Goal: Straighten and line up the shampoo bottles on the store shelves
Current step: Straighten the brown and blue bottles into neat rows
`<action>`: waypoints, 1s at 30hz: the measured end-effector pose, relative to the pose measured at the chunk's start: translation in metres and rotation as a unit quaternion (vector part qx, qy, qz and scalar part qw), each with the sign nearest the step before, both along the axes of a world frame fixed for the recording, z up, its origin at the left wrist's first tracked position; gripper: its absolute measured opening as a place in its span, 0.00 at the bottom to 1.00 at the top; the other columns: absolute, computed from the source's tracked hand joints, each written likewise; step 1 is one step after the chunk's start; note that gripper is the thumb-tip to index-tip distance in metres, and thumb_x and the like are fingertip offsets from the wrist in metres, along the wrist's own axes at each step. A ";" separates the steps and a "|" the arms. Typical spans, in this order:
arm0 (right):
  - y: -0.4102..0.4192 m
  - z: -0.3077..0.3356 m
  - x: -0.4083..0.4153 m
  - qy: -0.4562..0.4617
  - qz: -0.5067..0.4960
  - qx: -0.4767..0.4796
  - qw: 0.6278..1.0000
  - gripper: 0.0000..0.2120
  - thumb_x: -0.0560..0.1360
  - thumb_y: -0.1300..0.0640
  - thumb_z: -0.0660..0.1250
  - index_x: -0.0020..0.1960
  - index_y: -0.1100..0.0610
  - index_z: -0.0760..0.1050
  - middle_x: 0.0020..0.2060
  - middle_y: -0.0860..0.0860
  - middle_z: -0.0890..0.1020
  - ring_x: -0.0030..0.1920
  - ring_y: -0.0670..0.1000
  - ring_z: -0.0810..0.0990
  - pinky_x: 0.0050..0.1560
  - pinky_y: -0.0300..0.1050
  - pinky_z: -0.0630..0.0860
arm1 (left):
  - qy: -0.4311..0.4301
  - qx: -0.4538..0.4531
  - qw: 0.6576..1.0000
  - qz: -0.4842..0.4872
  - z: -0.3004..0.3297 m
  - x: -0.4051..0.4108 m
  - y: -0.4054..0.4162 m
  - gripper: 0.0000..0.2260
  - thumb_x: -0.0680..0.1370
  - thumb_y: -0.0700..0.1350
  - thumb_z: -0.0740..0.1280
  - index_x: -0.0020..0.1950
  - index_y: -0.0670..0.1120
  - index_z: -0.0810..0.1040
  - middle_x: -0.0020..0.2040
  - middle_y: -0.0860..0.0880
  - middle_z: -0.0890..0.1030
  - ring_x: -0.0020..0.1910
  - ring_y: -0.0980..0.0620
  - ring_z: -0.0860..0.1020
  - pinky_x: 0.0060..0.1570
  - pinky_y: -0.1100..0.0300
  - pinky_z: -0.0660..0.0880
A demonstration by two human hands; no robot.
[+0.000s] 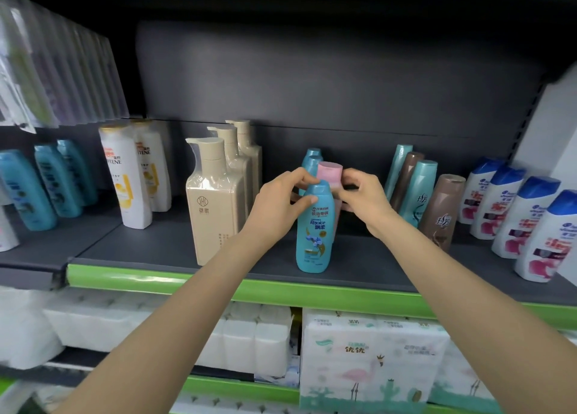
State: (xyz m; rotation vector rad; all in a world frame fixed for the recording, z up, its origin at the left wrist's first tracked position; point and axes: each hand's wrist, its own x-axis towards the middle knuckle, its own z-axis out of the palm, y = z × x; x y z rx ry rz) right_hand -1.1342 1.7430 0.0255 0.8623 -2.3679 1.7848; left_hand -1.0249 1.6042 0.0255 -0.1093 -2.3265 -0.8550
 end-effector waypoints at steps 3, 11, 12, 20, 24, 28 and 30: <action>0.016 0.002 0.006 0.023 -0.015 -0.006 1.000 0.10 0.72 0.59 0.72 0.53 0.53 0.78 0.48 0.48 0.81 0.52 0.52 0.80 0.55 0.56 0.78 | 0.005 0.007 1.000 -0.001 -0.001 0.001 0.000 0.09 0.76 0.44 0.67 0.56 0.48 0.75 0.55 0.50 0.78 0.48 0.54 0.78 0.50 0.58 0.78; 0.053 0.022 0.029 0.078 -0.051 -0.026 0.995 0.15 0.73 0.60 0.70 0.59 0.56 0.78 0.48 0.45 0.80 0.52 0.50 0.80 0.46 0.45 0.77 | 0.001 -0.005 1.000 0.001 0.001 0.001 0.002 0.11 0.76 0.43 0.67 0.58 0.48 0.74 0.56 0.49 0.78 0.51 0.56 0.76 0.51 0.62 0.75; 0.058 0.025 0.032 0.077 -0.051 -0.032 0.995 0.15 0.73 0.59 0.71 0.59 0.56 0.78 0.48 0.45 0.81 0.52 0.50 0.81 0.47 0.46 0.78 | 0.003 -0.009 1.000 0.006 0.003 0.001 0.003 0.12 0.75 0.44 0.68 0.58 0.48 0.74 0.56 0.50 0.78 0.53 0.55 0.76 0.54 0.60 0.74; 0.082 0.039 0.051 0.048 -0.024 -0.082 0.995 0.08 0.73 0.60 0.70 0.50 0.49 0.80 0.44 0.47 0.83 0.42 0.42 0.82 0.35 0.36 0.80 | 0.137 -0.037 0.988 -0.054 0.022 0.011 0.049 0.15 0.75 0.43 0.69 0.61 0.47 0.75 0.54 0.56 0.75 0.55 0.60 0.72 0.57 0.73 0.66; 0.088 0.041 0.054 0.025 -0.010 -0.100 0.995 0.08 0.74 0.59 0.69 0.52 0.50 0.79 0.45 0.46 0.83 0.42 0.41 0.83 0.35 0.35 0.79 | 0.067 -0.018 0.993 -0.099 0.024 0.006 0.066 0.21 0.74 0.46 0.69 0.66 0.49 0.71 0.56 0.53 0.76 0.53 0.61 0.74 0.52 0.77 0.67; 0.093 0.043 0.053 -0.020 -0.005 -0.136 0.991 0.11 0.74 0.58 0.69 0.56 0.53 0.79 0.48 0.49 0.84 0.46 0.45 0.84 0.37 0.39 0.80 | -0.029 0.047 0.991 -0.120 0.022 0.004 0.070 0.18 0.74 0.48 0.70 0.62 0.47 0.74 0.49 0.55 0.79 0.45 0.60 0.78 0.44 0.75 0.73; 0.095 0.043 0.054 -0.047 0.007 -0.171 0.984 0.11 0.75 0.59 0.68 0.57 0.56 0.79 0.50 0.52 0.84 0.48 0.48 0.84 0.39 0.43 0.81 | -0.076 0.072 0.983 -0.149 0.018 0.005 0.069 0.17 0.73 0.47 0.71 0.60 0.46 0.74 0.48 0.54 0.80 0.46 0.59 0.79 0.45 0.70 0.75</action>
